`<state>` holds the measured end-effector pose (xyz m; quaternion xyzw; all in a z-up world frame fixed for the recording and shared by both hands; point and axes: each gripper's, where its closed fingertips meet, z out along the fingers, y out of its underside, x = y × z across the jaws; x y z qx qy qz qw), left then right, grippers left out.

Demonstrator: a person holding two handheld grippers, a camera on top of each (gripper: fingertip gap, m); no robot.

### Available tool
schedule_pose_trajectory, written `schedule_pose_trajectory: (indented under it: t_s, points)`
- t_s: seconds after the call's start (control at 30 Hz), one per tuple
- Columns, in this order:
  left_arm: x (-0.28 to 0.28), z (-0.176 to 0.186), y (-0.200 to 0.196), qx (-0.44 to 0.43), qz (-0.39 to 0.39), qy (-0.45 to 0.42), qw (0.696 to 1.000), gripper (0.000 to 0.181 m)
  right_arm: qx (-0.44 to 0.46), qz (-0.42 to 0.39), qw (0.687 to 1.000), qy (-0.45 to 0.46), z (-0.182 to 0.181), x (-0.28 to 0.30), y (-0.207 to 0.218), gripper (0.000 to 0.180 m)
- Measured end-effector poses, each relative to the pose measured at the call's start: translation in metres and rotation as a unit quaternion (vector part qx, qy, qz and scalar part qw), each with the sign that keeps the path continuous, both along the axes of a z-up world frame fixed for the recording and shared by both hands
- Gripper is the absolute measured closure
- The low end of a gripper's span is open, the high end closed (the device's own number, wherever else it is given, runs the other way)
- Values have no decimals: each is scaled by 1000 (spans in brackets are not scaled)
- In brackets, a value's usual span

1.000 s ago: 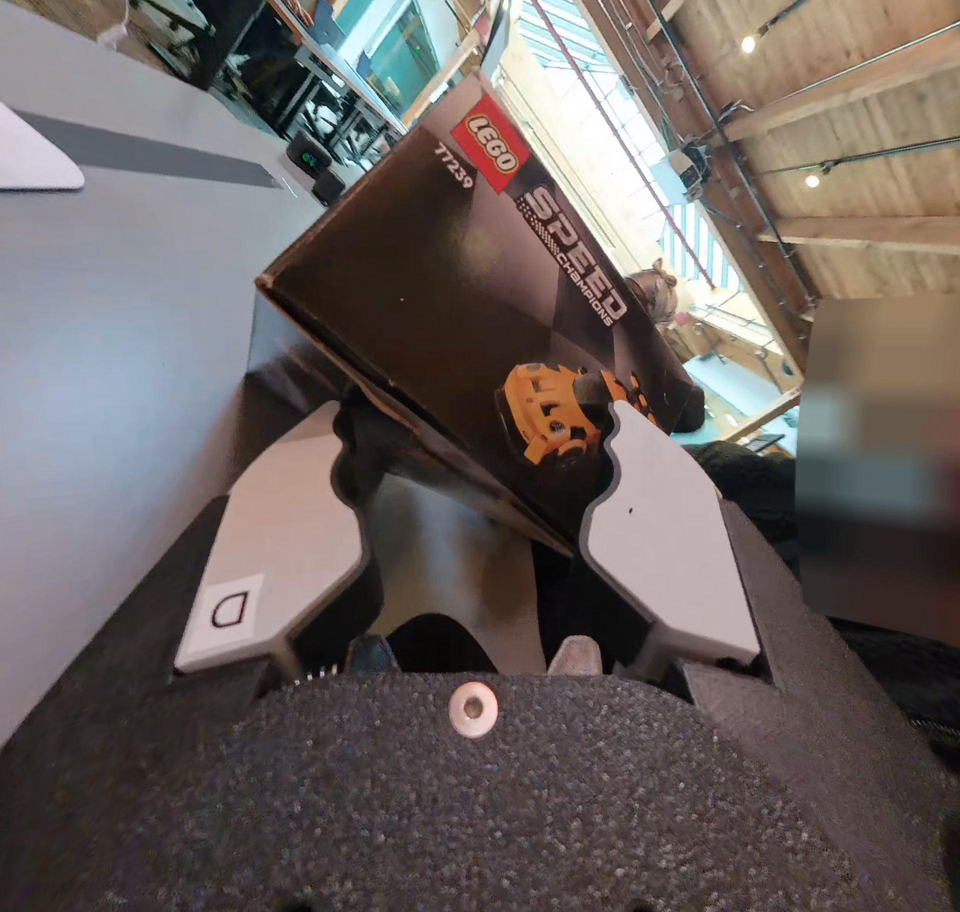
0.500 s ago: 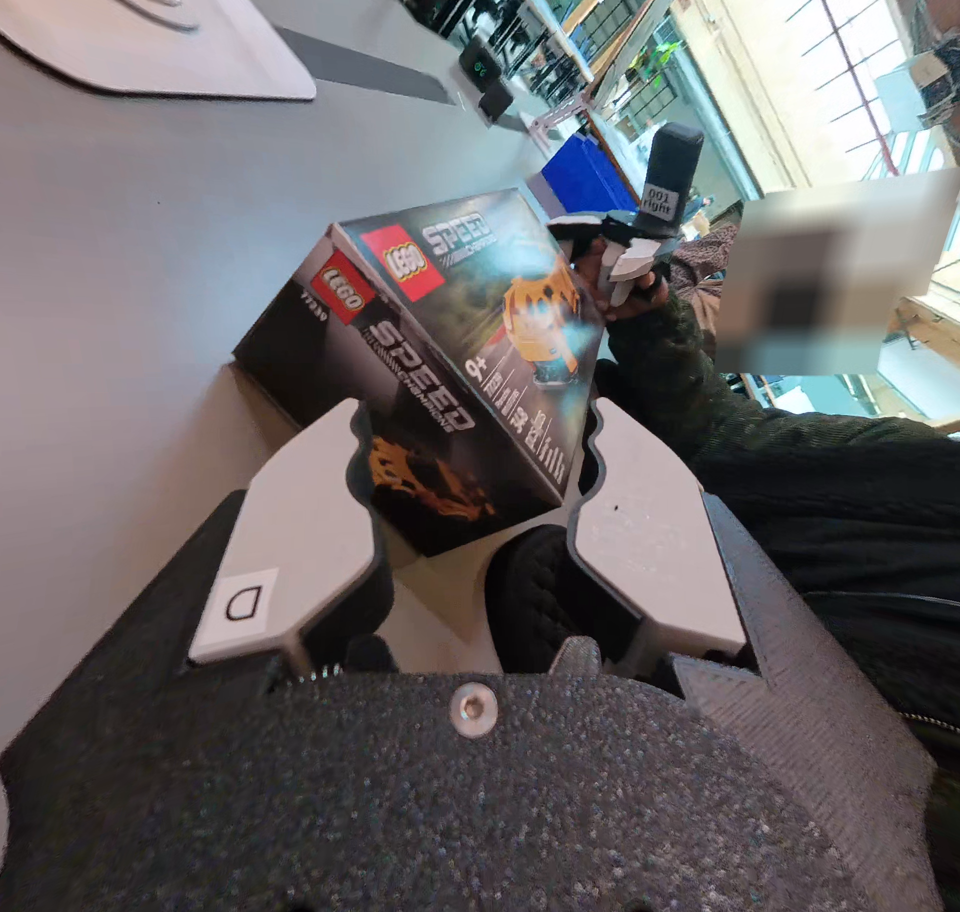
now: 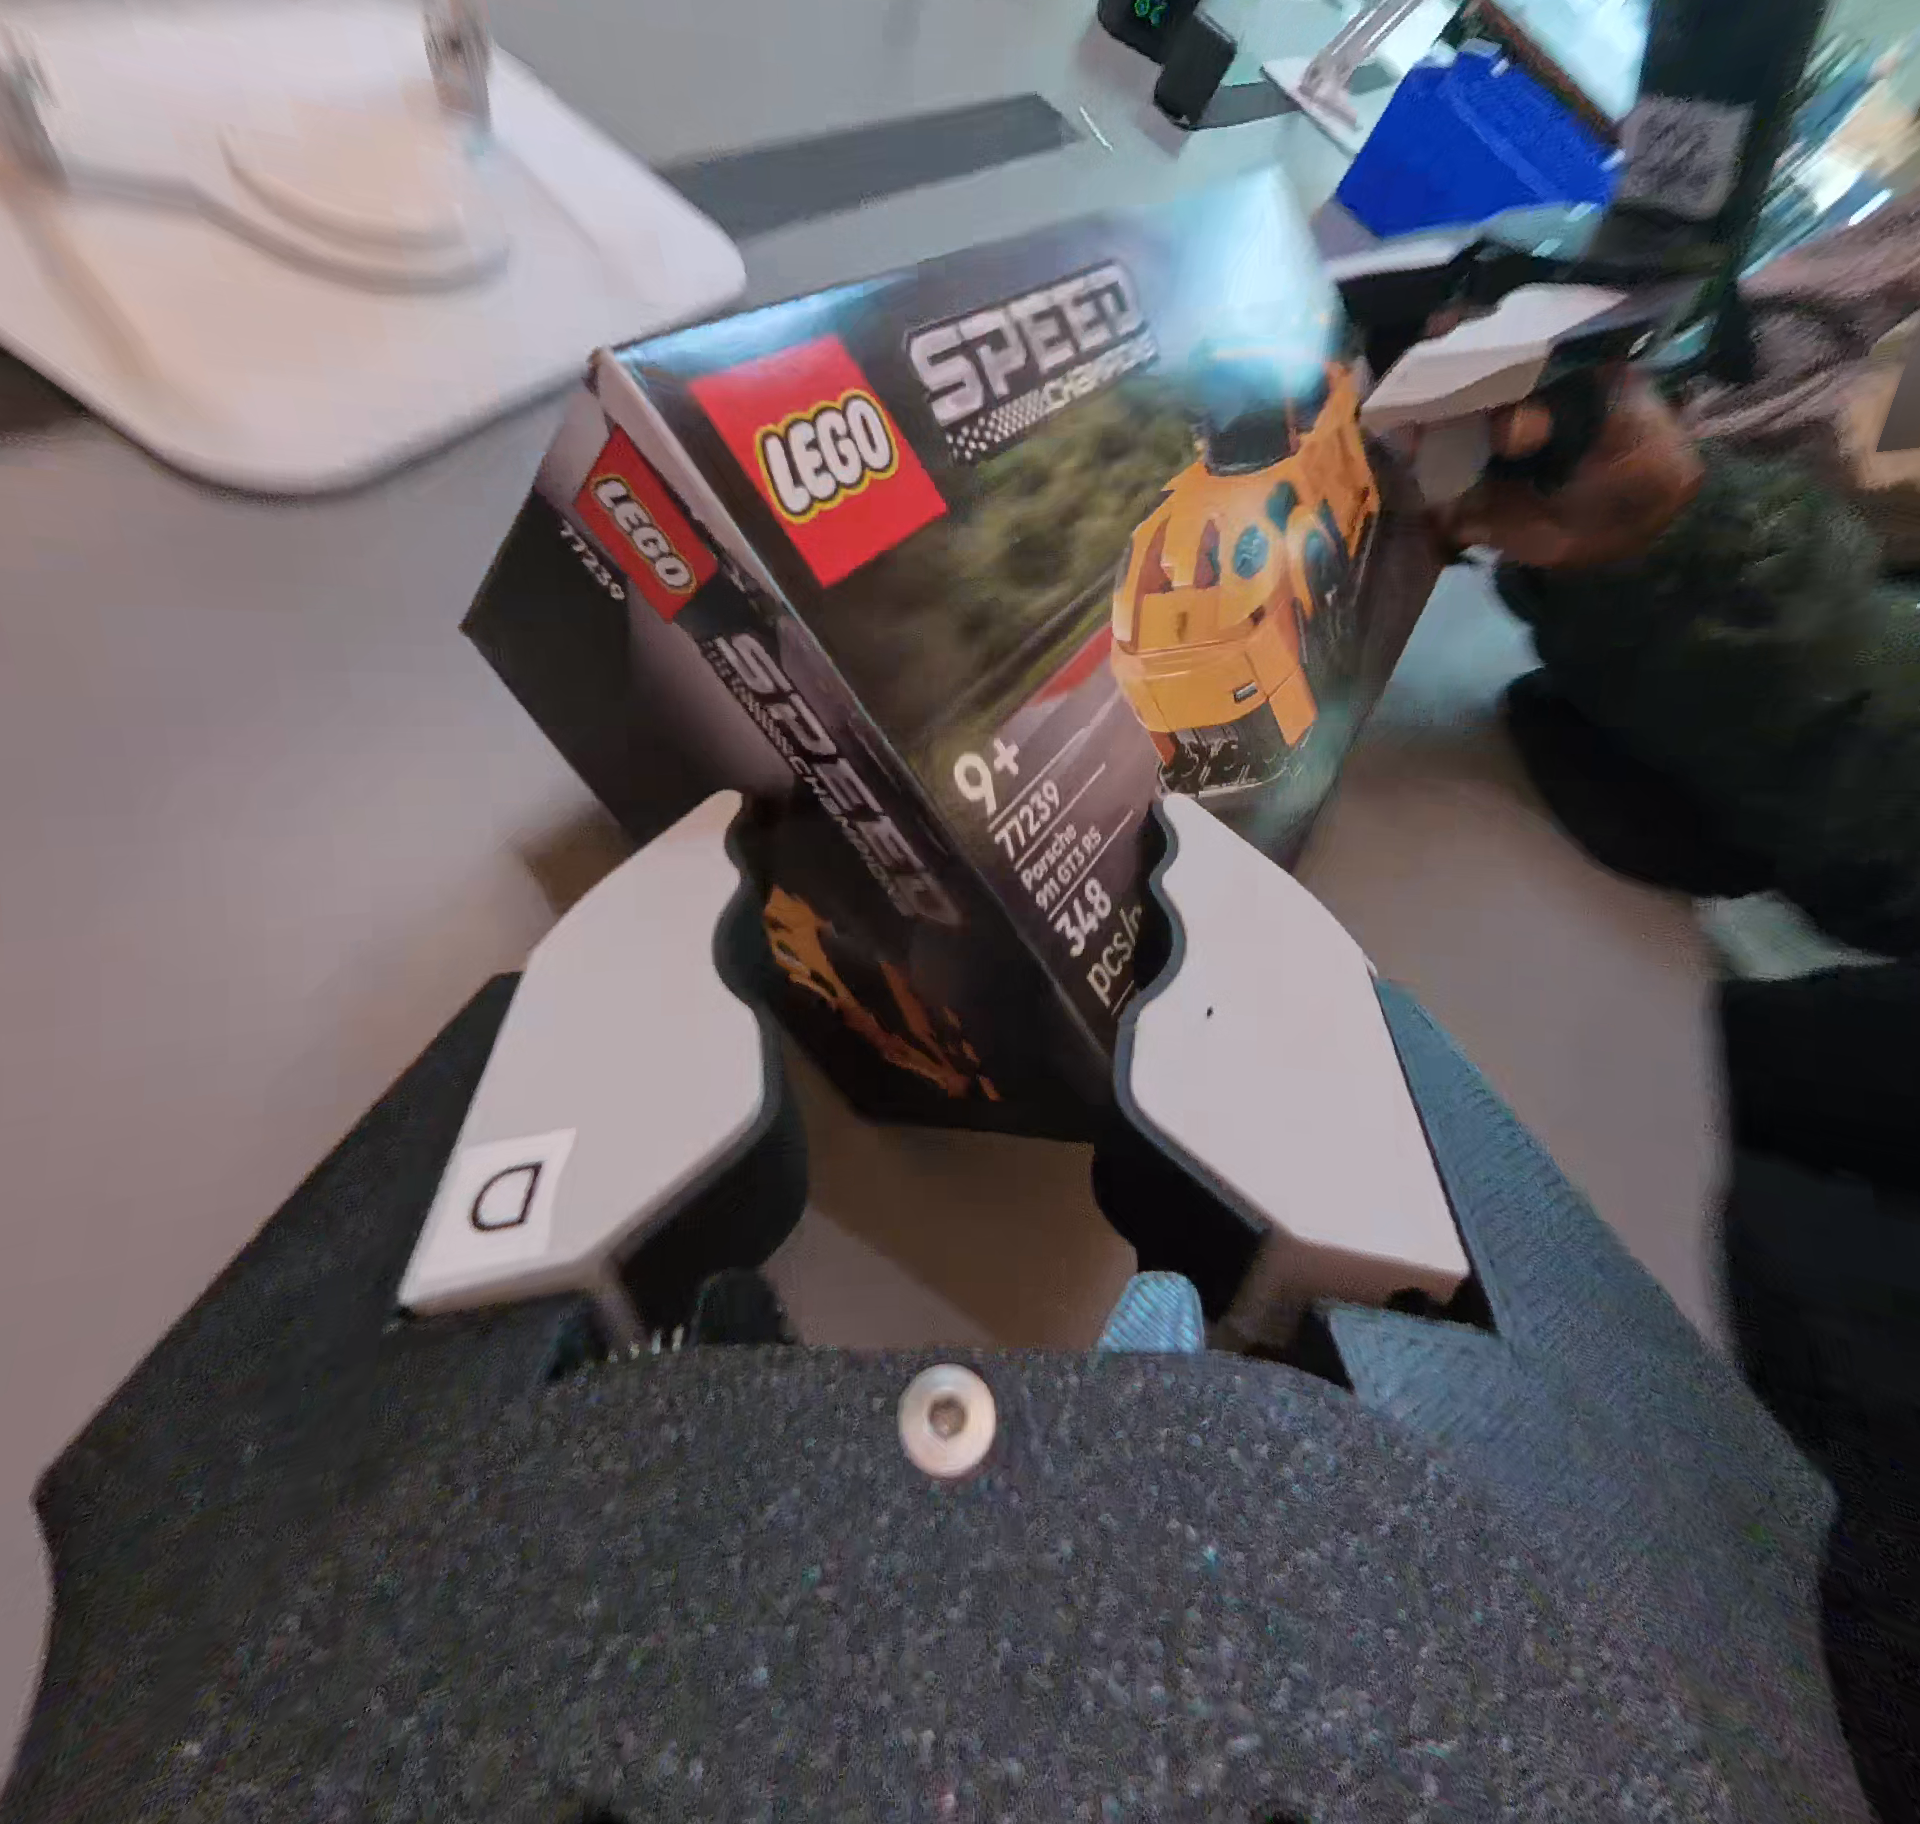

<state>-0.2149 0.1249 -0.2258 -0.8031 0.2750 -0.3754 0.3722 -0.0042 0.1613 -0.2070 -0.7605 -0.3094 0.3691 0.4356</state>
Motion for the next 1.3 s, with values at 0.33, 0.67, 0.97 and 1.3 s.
schedule_pose_trajectory:
  t_s: [0.33,0.67,0.97,1.3]
  points:
    - [29,-49,56,254,54,203,944,132,190,-84,965,-161,-39,41,42,126]
    - [17,-1,78,229,129,126,957,150,197,-122,969,-90,13,32,46,133]
    - [32,-21,81,218,124,136,959,148,153,-161,969,-104,-21,44,68,129]
    - [15,21,78,216,191,65,955,152,211,-220,948,-96,16,59,56,131]
